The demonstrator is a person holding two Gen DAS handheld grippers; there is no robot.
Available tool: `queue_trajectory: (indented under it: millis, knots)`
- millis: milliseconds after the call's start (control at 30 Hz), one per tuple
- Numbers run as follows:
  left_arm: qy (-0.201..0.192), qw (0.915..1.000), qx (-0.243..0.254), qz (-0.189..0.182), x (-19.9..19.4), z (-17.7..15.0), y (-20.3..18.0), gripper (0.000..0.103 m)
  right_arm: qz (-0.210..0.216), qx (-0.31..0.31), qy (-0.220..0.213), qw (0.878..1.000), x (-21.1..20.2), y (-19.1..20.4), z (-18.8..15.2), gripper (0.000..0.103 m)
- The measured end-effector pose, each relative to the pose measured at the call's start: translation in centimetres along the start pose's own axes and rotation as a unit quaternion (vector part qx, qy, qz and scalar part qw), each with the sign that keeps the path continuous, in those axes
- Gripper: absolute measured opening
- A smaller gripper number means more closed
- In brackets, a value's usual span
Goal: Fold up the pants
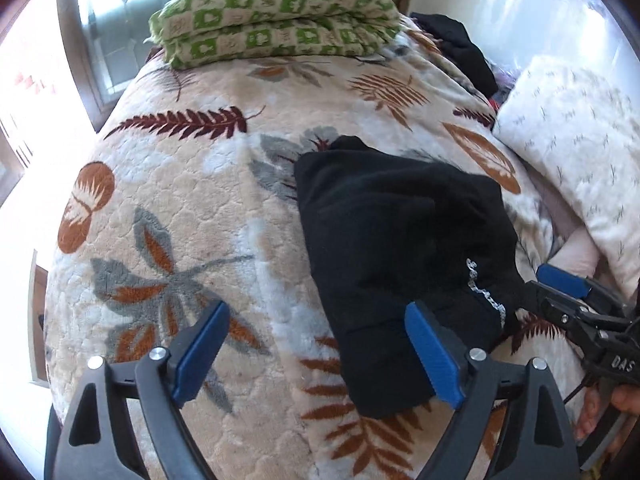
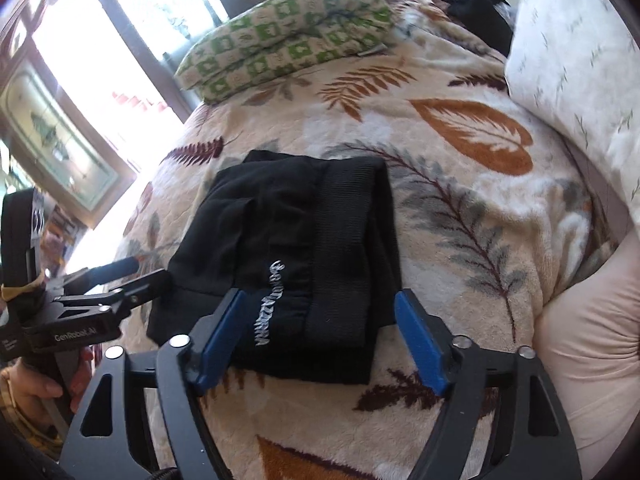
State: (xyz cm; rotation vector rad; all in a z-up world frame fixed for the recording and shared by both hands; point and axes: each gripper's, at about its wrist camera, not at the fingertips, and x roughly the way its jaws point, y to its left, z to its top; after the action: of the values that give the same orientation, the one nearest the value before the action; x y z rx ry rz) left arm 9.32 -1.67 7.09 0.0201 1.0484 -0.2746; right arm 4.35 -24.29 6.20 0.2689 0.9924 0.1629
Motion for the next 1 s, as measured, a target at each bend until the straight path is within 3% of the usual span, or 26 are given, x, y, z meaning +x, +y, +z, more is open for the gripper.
queue_trajectory:
  millis: [300,433,1000]
  knots:
    - [-0.009,0.9998,0.012,0.017,-1.1,0.1,-0.5,0.098,-0.016,0.021,-0.007,1.0,-1.2,-1.3,-0.7,0.082]
    - [-0.009,0.9997,0.015,0.019,-0.9,0.2,-0.6,0.099,-0.02,0.018,-0.011,1.0,-1.2,-1.4,-0.6,0.088]
    - [-0.021,0.9988,-0.04,-0.02,-1.2,0.7,1.3,0.101,-0.017,0.022,-0.015,1.0,-0.5,-1.6,-0.6,0.091]
